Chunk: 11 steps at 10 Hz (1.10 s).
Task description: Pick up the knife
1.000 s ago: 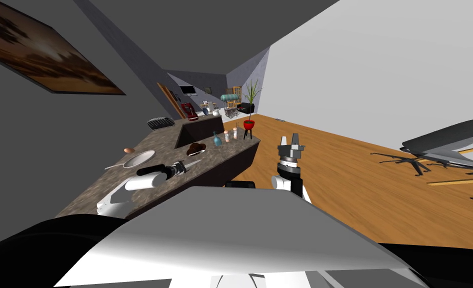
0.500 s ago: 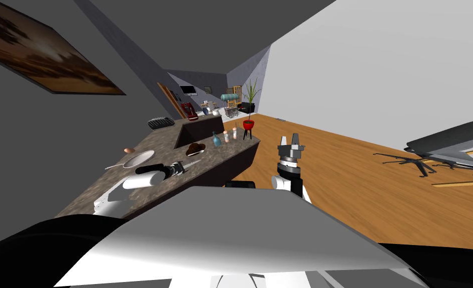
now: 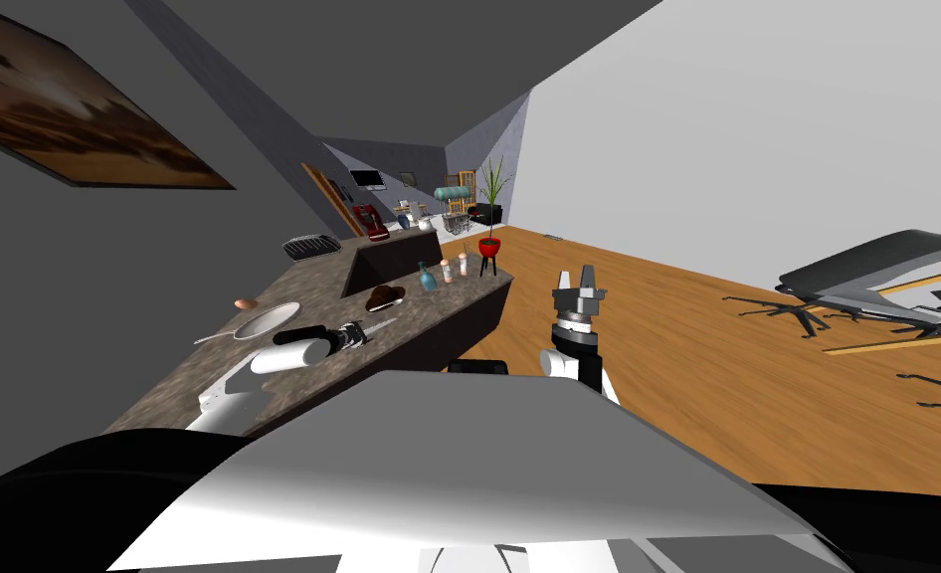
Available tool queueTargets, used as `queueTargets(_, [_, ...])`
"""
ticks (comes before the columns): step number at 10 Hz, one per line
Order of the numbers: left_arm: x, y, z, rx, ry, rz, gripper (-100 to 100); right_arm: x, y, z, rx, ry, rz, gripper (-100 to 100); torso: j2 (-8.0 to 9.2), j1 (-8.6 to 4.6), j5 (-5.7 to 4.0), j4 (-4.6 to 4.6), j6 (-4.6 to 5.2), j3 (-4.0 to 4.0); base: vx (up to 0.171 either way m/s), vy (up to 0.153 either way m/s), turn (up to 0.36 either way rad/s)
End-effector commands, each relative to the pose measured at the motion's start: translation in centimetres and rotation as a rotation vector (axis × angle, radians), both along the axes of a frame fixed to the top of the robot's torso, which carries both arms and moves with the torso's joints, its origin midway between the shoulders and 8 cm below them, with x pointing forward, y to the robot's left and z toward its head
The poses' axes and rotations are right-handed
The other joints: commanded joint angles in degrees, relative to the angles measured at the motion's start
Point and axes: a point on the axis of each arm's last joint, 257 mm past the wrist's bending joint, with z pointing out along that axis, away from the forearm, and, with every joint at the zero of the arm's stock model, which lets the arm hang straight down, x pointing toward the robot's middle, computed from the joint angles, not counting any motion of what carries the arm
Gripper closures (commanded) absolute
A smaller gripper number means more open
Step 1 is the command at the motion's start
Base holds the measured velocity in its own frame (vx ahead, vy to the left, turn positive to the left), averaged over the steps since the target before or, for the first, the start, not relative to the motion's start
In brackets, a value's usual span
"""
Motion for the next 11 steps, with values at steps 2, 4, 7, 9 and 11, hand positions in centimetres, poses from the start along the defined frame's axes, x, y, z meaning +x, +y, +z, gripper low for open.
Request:
queueTargets(2, [0.1, 0.4, -0.2, 0.001, 0.000, 0.007, -100, 0.0, 0.0, 0.0, 0.000, 0.000, 0.000, 0, 0.00, -0.02, 0.00, 0.00, 0.01, 0.00, -0.019, -0.009, -0.057])
queueTargets(4, [0.1, 0.5, -0.2, 0.001, -0.001, 0.008, 100, 0.0, 0.0, 0.0, 0.000, 0.000, 0.000, 0, -0.05, 0.01, 0.00, -0.01, -0.01, -0.03, 0.000, 0.000, 0.000])
queueTargets(7, [0.1, 0.5, -0.2, 0.001, -0.001, 0.008, 100, 0.0, 0.0, 0.0, 0.000, 0.000, 0.000, 0, -0.08, 0.02, 0.00, -0.02, -0.01, -0.04, 0.000, 0.000, 0.000])
queueTargets(9, [1.7, 1.3, 2.6, 0.027, -0.039, 0.000, -100, 0.0, 0.0, 0.0, 0.000, 0.000, 0.000, 0, -0.08, 0.02, 0.00, -0.02, -0.01, -0.04, -0.006, -0.003, -0.032])
queueTargets(11, [2.1, 2.0, 4.3, 0.035, -0.041, 0.002, -100, 0.0, 0.0, 0.0, 0.000, 0.000, 0.000, 0, -0.03, 0.00, -0.01, -0.01, 0.00, -0.02, -0.019, -0.007, -0.069])
